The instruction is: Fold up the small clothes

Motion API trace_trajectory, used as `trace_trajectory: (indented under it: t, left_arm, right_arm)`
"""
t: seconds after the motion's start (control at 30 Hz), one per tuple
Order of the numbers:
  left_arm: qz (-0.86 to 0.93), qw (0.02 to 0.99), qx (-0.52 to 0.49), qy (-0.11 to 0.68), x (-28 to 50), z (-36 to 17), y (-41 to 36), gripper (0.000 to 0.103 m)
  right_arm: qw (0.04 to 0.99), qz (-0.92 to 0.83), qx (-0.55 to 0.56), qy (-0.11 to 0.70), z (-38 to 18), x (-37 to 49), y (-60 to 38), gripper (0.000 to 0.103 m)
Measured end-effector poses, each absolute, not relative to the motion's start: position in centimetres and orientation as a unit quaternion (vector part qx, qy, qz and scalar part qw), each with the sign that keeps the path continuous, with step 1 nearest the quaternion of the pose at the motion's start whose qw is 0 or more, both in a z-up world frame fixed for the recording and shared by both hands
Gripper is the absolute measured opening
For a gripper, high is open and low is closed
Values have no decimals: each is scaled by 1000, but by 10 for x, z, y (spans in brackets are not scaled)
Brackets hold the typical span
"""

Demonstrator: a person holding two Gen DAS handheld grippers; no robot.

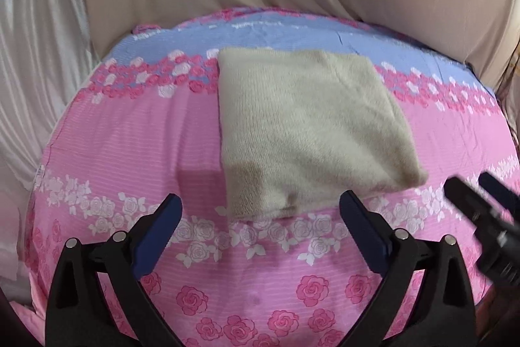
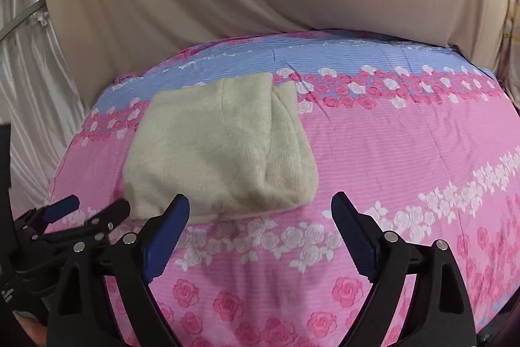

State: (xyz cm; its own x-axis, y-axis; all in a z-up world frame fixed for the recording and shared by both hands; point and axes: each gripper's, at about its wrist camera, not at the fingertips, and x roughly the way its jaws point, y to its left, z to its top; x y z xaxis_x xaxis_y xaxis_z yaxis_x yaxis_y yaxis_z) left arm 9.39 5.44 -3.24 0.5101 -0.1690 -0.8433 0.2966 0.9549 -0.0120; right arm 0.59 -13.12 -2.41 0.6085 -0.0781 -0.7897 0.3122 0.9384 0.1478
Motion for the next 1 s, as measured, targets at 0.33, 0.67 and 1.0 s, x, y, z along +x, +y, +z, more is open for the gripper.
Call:
trace_trajectory:
  t: [0.33,0.67,1.0]
  left_arm:
    - [-102,902,38,417,66,-8,64,96]
    - [-122,906,51,401,55,-2,58,98]
    - [-104,908,43,403,57,1,65,98]
  right_arm:
    - [895,-100,123,416,-22,-3,-109,87]
    - [901,-93,94,414,-18,-7,-92,87]
    - [901,-132,118,397,-12,-15,-105,87]
